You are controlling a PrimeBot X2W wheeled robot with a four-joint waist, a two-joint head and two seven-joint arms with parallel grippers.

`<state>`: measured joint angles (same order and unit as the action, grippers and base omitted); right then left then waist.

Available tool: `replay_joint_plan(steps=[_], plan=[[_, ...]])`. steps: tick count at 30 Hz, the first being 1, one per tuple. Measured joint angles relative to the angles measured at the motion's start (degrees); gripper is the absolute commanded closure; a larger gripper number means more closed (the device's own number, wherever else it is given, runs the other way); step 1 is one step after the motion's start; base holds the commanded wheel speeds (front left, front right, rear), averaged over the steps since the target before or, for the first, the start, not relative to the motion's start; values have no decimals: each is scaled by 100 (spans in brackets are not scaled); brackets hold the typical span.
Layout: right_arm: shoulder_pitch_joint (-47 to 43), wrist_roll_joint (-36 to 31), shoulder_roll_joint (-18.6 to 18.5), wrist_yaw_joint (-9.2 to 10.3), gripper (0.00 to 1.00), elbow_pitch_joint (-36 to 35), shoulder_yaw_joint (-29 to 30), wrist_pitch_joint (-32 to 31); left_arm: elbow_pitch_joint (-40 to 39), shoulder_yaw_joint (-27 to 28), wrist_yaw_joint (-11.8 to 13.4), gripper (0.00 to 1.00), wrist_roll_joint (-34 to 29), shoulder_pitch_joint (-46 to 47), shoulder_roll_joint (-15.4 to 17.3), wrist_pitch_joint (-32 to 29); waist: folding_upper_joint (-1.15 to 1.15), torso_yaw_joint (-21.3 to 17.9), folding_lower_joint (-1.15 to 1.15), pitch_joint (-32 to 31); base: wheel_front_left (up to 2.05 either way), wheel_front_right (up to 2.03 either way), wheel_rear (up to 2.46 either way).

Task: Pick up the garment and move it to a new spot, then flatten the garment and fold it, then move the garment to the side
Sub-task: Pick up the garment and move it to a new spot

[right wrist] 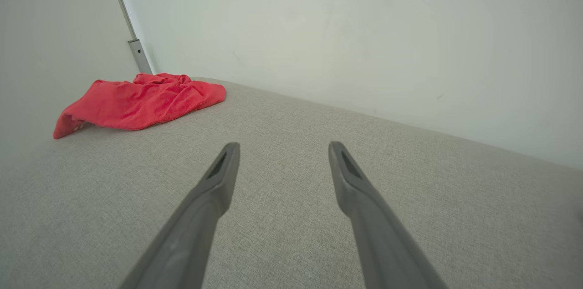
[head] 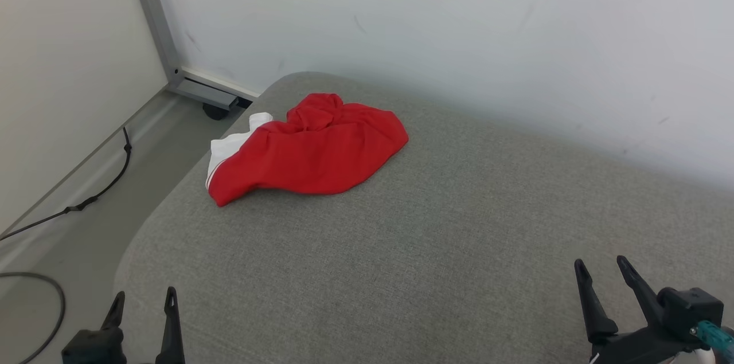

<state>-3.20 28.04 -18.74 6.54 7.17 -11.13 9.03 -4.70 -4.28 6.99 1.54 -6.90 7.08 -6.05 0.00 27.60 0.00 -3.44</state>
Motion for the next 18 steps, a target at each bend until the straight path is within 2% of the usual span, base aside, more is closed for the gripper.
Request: replay_joint_plan(steps=[15,18], plan=[[275,-53,22,-85,0,177,-151,-101,-92,102,-2,0,63,-98,-89,3,0,113,0,114,0,0,0],[274,-53,23,-85,0,196,-149,-101,-54,49,-101,0,107,72,-74,-1,0,99,0,114,0,0,0]])
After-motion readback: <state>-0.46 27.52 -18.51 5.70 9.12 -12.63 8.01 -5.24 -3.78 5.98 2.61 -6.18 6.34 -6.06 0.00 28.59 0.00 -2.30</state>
